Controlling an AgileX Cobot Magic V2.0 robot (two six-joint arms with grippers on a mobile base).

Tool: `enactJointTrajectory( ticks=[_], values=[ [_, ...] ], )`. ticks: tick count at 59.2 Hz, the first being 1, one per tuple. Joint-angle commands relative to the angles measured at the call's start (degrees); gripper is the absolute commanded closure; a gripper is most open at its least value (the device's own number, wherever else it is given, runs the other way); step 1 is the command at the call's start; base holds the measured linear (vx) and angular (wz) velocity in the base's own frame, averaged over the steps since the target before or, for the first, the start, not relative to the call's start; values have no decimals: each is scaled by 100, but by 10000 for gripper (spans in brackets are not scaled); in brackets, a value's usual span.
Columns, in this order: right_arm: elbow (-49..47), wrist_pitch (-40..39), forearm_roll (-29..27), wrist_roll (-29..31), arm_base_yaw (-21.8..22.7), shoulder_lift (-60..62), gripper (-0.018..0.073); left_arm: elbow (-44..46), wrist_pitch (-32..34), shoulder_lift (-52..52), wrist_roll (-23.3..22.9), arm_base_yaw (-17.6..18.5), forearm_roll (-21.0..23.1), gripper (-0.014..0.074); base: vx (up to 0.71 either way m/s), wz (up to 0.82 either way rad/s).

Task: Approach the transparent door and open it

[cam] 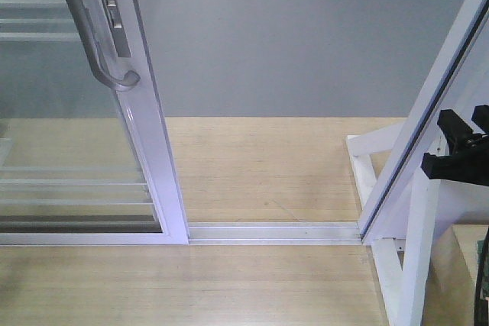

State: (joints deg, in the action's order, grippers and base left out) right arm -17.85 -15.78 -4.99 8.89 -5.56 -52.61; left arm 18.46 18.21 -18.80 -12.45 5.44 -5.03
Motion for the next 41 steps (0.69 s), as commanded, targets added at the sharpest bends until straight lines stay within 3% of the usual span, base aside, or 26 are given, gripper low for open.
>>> enactJointTrajectory(
  ticks=[1, 4, 12, 15, 20, 29, 32, 41],
  values=[
    [-162, -421, 42, 29, 31, 26, 229, 27, 32, 422, 35, -28, 122, 510, 0, 0],
    [-162, -428, 42, 29, 31, 26, 229, -87, -366, 697, 146, -41, 115, 606, 0, 0],
    [-162, -424, 42, 29, 31, 26, 229, -526, -1587, 1386, 1399, -60, 125, 603, 0, 0],
    [-162, -424, 42, 29, 31, 26, 229, -750, -1899, 1589, 1652, -93, 177, 603, 0, 0],
    [-162, -424, 42, 29, 31, 26, 229, -1264, -1925, 1844, 1669, -104, 177, 603, 0, 0],
    [-162, -410, 42, 29, 31, 26, 229, -2240, -1228, 2011, 1305, -104, 449, 603, 0, 0],
    [-162, -410, 42, 29, 31, 26, 229, -2166, -1688, 2011, 1204, -104, 466, 603, 0, 0],
    [-162, -424, 42, 29, 31, 26, 229, -2172, -2106, 2011, 1204, -104, 466, 603, 0, 0]
  ],
)
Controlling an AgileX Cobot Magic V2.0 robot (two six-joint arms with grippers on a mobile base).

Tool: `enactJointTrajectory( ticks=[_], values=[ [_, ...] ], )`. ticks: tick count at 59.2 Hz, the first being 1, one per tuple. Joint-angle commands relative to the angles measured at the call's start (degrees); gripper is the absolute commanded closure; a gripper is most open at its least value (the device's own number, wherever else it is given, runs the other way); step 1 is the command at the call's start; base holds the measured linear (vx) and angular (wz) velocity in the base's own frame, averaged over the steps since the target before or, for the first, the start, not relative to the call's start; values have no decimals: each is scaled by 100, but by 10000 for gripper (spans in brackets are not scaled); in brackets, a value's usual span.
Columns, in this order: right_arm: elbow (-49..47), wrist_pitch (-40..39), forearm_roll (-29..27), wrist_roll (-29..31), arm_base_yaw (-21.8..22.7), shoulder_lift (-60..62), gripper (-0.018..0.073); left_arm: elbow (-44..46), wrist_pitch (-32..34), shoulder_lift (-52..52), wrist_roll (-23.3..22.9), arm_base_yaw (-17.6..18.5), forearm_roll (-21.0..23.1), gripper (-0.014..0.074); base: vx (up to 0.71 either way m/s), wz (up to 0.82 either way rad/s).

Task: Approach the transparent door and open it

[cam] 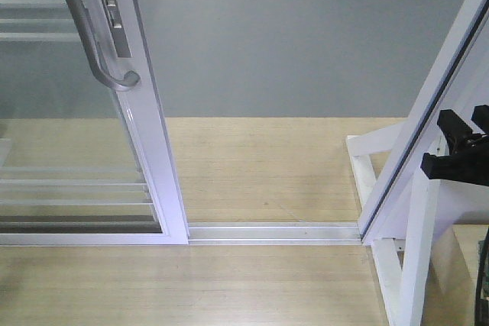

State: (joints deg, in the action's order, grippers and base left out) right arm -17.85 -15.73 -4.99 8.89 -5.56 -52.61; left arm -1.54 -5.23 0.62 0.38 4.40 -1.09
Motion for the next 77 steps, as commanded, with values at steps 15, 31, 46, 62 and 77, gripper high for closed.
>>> enactJointTrajectory(
  ticks=[15, 31, 46, 62, 77],
  values=[
    [-162, -429, 42, 29, 31, 26, 229, -172, 132, 70, -80, 0, 72, 603, 0, 0],
    [-162, -448, 46, 29, -52, 48, 229, -172, 132, 70, -80, 0, 72, 603, 0, 0],
    [-162, 68, -120, 192, 91, 621, 389, -172, 132, 70, -80, 0, 72, 603, 0, 0],
    [-131, 2462, 369, -207, 914, 2843, 571, -172, 132, 70, -80, 0, 72, 603, 0, 0],
    [1466, 1411, 618, -746, 1012, 4439, 570, -172, 132, 70, -80, 0, 72, 603, 0, 0]
  ],
)
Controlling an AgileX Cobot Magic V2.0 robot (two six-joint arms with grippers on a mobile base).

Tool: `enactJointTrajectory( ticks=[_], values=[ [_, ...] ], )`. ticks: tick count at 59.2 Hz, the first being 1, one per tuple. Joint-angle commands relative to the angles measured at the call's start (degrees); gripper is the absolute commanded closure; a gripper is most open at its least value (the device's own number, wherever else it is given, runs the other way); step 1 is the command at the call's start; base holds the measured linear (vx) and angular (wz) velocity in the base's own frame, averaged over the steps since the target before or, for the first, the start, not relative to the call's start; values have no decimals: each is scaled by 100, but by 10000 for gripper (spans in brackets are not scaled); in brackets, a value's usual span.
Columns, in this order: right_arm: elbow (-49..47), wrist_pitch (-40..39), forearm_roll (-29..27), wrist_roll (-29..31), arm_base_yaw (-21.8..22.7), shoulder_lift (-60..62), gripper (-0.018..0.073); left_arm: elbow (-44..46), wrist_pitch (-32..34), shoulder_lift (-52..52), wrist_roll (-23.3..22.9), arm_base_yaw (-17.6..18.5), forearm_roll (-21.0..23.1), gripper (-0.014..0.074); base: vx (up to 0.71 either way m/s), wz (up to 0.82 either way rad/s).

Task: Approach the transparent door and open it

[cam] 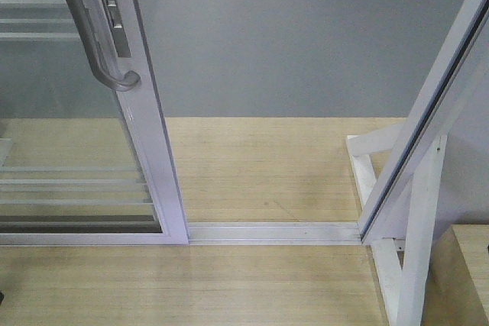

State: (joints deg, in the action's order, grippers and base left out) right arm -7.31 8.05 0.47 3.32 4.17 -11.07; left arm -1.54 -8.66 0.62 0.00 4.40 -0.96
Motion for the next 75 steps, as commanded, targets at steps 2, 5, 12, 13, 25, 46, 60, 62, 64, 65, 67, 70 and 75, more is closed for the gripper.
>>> enactJointTrajectory(
  ticks=[2, 5, 12, 13, 25, 46, 60, 62, 64, 65, 67, 70, 75],
  values=[
    [722, -1180, 72, -205, 40, 456, 570, -172, 475, 70, -41, 0, 59, 603, 0, 0],
    [1021, -1110, 35, -267, 40, 755, 570, -172, 475, 70, -41, 0, 59, 603, 0, 0],
    [990, -306, 39, -273, 40, 1276, 570, -172, 477, 64, -41, 0, 59, 603, 0, 0],
    [984, -286, 54, -268, 29, 1251, 570, -172, 477, 70, -41, 0, 59, 603, 0, 0],
    [979, -375, -47, -291, 23, 1242, 568, -172, 476, 67, -41, 16, 59, 603, 0, 0],
    [979, -231, -47, -291, 23, 1242, 568, -172, 476, 67, -41, 16, 59, 602, 0, 0],
    [979, -231, -47, -291, 23, 1242, 568, -172, 476, 67, -41, 16, 59, 602, 0, 0],
    [979, -231, -47, -291, 23, 1242, 568, -172, 476, 67, -41, 16, 59, 602, 0, 0],
    [979, -231, -47, -291, 23, 1242, 568, -172, 476, 67, -41, 16, 59, 602, 0, 0],
    [979, -231, -47, -291, 23, 1242, 568, -172, 476, 67, -41, 16, 59, 602, 0, 0],
    [979, -231, -47, -291, 23, 1242, 568, -172, 476, 67, -41, 16, 59, 602, 0, 0],
    [979, -231, -47, -291, 23, 1242, 568, -172, 476, 67, -41, 16, 59, 602, 0, 0],
    [979, -231, -47, -291, 23, 1242, 568, -172, 476, 67, -41, 16, 59, 602, 0, 0]
  ],
)
